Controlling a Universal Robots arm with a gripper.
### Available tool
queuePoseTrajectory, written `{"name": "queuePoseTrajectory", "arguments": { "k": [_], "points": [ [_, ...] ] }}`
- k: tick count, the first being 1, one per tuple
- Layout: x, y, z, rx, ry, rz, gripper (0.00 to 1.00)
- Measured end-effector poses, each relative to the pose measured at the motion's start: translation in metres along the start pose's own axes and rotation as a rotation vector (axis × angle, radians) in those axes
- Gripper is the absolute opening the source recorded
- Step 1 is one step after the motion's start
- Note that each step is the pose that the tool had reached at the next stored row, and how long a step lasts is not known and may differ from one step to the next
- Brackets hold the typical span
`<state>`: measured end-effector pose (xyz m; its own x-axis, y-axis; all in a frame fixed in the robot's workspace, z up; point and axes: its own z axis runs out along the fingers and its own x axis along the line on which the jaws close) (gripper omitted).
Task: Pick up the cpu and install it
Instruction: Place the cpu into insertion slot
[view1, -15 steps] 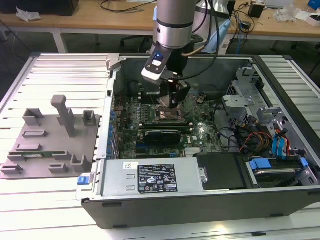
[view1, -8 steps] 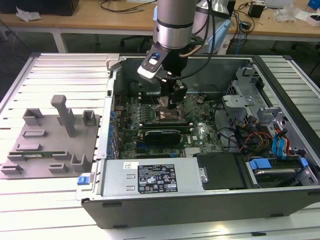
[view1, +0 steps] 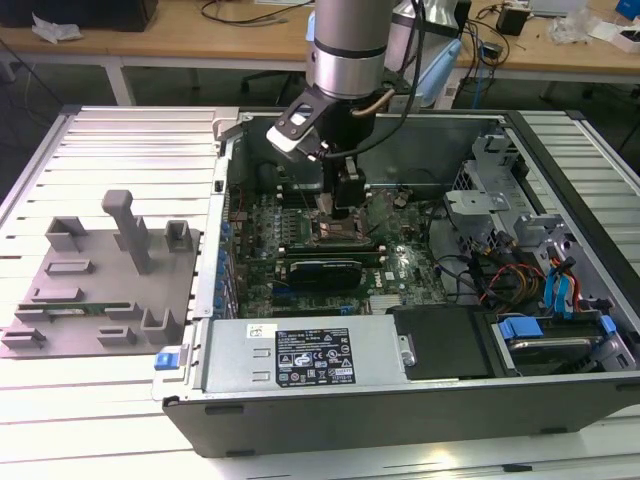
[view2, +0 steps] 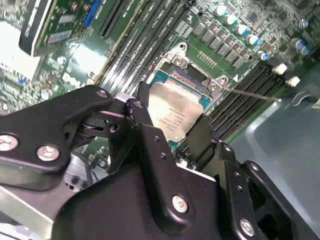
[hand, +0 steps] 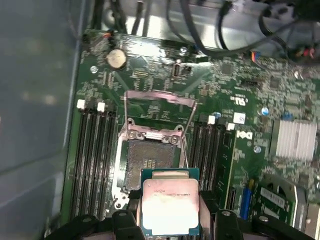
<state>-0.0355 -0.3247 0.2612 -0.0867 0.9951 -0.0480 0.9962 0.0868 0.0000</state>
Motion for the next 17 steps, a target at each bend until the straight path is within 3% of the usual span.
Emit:
{"name": "queuePoseTrajectory", "arguments": {
  "k": [3, 6, 9, 10, 17],
  "points": [
    [0.0001, 0.0, 0.0009, 0.0029, 0.0002, 0.063, 0.55],
    [0.0001, 0.0, 0.0019, 0.0038, 0.0001, 0.091, 0.55],
    [0.0002, 0.0, 0.004, -0.0259, -0.001, 0.094, 0.55],
    [0.0003, 0.0001, 0.0056, -0.0303, -0.001, 0.093, 0.55],
    [0.0011, 0.0, 0.0132, -0.0331, -0.0011, 0.076, 0.55]
  ]
}}
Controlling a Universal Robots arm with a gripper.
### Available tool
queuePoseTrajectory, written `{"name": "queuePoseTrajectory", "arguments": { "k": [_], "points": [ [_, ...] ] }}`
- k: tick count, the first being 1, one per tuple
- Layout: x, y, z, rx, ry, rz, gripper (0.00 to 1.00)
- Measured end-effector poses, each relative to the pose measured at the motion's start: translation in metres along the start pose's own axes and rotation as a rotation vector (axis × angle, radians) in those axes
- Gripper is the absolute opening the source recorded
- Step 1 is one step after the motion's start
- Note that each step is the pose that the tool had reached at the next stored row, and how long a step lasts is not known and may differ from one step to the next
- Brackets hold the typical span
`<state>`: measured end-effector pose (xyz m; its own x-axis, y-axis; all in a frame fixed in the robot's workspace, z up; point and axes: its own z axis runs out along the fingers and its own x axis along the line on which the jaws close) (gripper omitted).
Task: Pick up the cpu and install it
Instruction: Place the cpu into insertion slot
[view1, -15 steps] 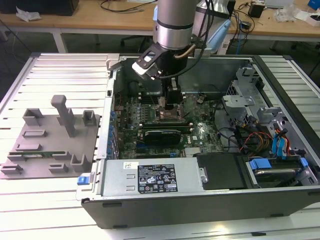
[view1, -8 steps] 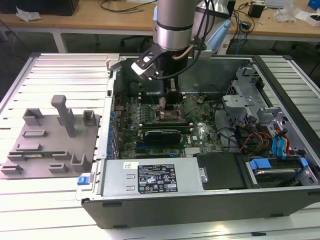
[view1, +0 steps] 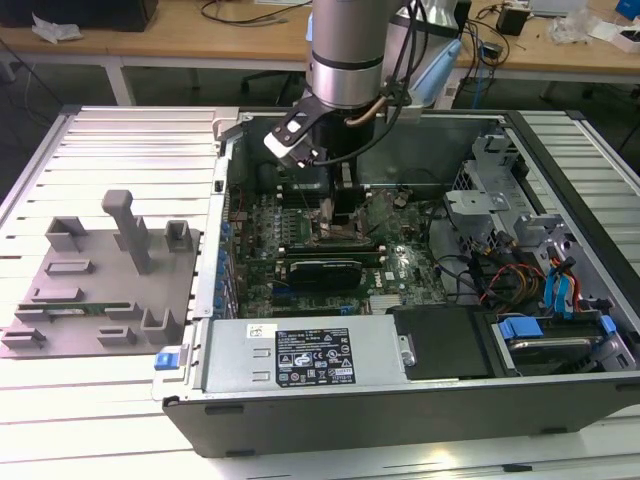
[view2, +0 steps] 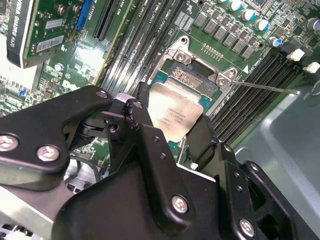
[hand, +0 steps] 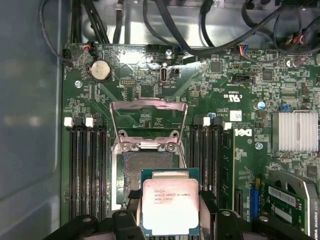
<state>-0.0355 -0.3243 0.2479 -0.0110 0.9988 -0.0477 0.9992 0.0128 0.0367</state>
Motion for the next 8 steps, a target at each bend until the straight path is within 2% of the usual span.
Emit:
{"name": "queuePoseTrajectory", "arguments": {
  "k": [2, 8],
  "points": [
    [0.0006, 0.0, 0.0023, -0.0011, 0.0007, -0.02, 0.55],
    [0.0035, -0.0001, 0.0068, -0.0011, 0.002, -0.021, 0.55]
  ]
}}
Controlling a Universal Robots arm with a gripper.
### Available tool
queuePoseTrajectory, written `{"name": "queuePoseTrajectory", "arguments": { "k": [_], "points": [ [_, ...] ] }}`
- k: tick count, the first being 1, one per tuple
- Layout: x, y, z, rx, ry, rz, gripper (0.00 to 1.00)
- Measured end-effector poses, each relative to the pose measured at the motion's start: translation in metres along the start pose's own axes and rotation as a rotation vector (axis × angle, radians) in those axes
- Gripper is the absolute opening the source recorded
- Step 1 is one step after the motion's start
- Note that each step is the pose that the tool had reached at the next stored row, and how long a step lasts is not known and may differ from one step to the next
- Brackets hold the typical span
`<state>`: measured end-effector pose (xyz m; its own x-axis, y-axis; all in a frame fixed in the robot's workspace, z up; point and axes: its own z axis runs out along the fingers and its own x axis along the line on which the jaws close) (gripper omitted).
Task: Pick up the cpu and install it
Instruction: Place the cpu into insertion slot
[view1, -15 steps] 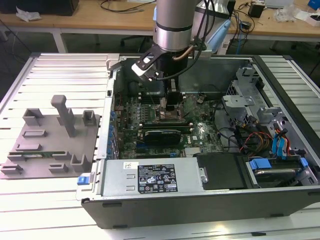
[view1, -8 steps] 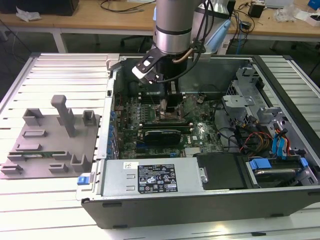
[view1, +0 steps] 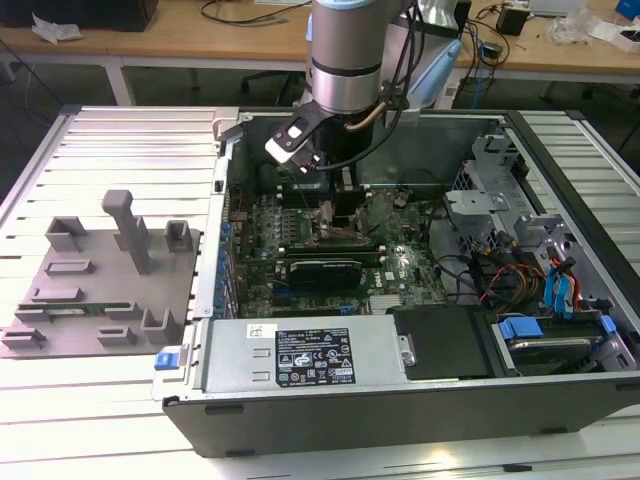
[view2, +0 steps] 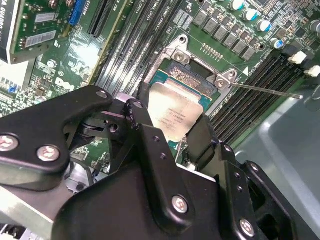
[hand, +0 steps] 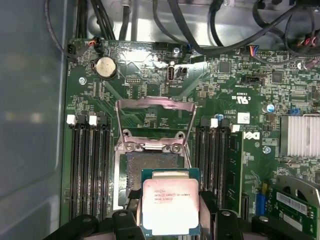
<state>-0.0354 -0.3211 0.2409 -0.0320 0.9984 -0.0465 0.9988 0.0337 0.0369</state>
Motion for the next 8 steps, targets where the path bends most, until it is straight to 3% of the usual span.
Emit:
{"name": "queuePoseTrajectory", "arguments": {
  "k": [4, 8],
  "points": [
    [0.0058, -0.0002, 0.0094, -0.0001, 0.0002, 0.0, 0.55],
    [0.0065, -0.0003, 0.0139, 0.0, 0.0, 0.001, 0.55]
  ]
}}
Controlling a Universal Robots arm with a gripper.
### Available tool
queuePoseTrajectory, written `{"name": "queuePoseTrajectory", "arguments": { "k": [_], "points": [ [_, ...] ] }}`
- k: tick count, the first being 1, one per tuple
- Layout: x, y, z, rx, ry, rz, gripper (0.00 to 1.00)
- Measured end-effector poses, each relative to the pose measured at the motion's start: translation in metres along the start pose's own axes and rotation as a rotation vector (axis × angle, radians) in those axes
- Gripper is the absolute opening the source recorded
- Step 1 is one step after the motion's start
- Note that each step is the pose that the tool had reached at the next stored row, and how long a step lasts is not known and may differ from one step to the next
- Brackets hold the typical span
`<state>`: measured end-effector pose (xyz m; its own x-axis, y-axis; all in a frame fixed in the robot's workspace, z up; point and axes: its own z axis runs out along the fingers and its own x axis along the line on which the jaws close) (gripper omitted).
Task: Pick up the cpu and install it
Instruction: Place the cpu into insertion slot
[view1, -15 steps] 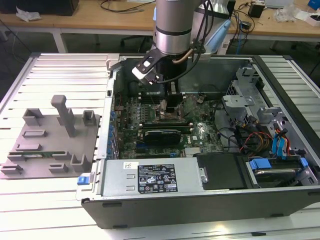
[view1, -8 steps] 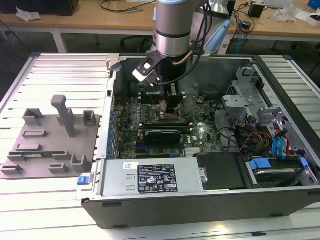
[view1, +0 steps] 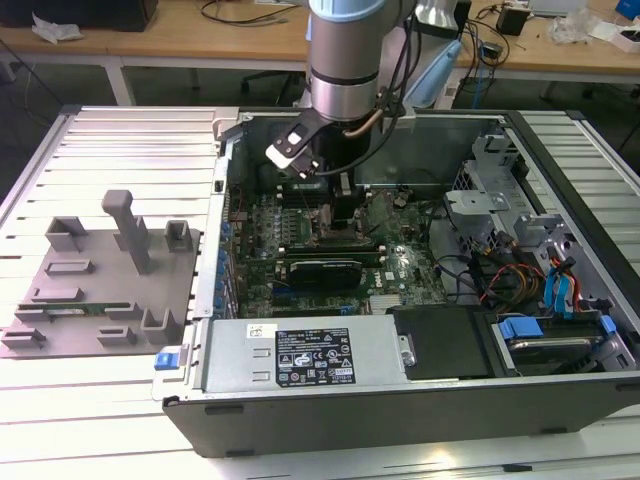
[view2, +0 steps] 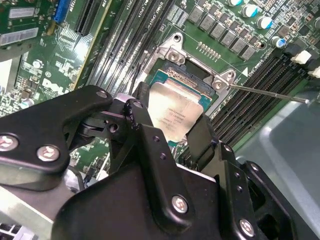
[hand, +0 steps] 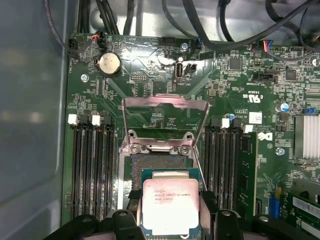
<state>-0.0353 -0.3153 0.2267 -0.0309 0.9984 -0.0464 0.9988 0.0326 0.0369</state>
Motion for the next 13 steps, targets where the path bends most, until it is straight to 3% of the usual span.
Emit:
{"name": "queuePoseTrajectory", "arguments": {
  "k": [5, 13],
  "points": [
    [0.0015, -0.0005, 0.0106, 0.0005, 0.0006, 0.01, 0.55],
    [0.0043, -0.0007, 0.0204, 0.0011, 0.0002, 0.025, 0.55]
  ]
}}
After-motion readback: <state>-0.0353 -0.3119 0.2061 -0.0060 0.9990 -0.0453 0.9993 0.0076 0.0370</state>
